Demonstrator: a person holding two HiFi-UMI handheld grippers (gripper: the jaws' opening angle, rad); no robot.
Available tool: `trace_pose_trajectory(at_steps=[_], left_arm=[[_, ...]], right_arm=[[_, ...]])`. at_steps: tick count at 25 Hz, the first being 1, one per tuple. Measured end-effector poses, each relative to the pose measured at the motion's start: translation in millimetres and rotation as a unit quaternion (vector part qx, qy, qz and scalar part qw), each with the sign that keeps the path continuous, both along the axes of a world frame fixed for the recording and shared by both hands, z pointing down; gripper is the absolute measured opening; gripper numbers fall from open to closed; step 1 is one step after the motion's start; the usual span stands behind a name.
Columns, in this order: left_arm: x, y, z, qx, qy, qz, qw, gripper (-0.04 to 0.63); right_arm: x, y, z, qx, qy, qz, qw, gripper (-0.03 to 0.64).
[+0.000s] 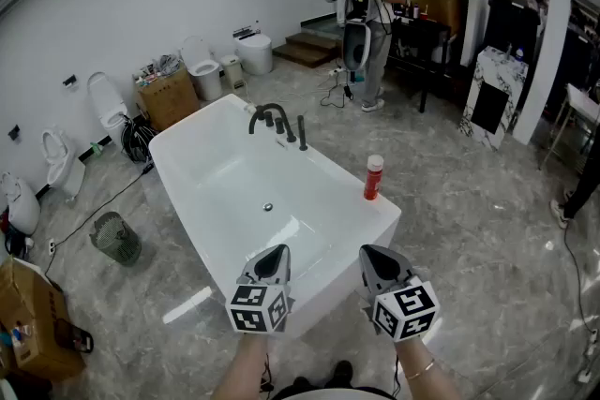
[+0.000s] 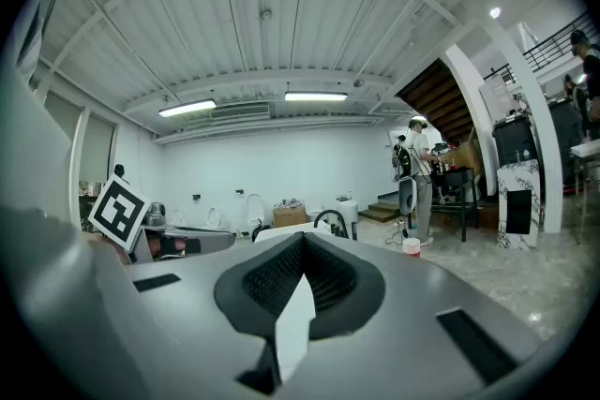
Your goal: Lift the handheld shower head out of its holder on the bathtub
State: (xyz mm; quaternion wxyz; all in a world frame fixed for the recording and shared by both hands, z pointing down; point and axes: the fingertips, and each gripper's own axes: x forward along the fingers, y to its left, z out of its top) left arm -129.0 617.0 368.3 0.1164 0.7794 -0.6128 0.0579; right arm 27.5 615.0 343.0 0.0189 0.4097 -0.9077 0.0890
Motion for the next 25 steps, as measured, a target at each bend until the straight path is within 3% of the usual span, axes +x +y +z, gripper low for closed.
trace_pose_trajectory(at_steps=[17,25], left_arm=[[46.9,-16.5,2.7,-0.009,-0.014,0.003,0.9999,0.02],[38.7,-74.5,16.1,-0.017,-0.019,-0.014,0.9996,0.02]], right_arm=[[41.1,1.4,11.7,-0.024,-0.031,-0.017,0.999,0.006],[40.0,-50.2,23.1,-0.031,-0.026,-0.023,0.999,0.006]])
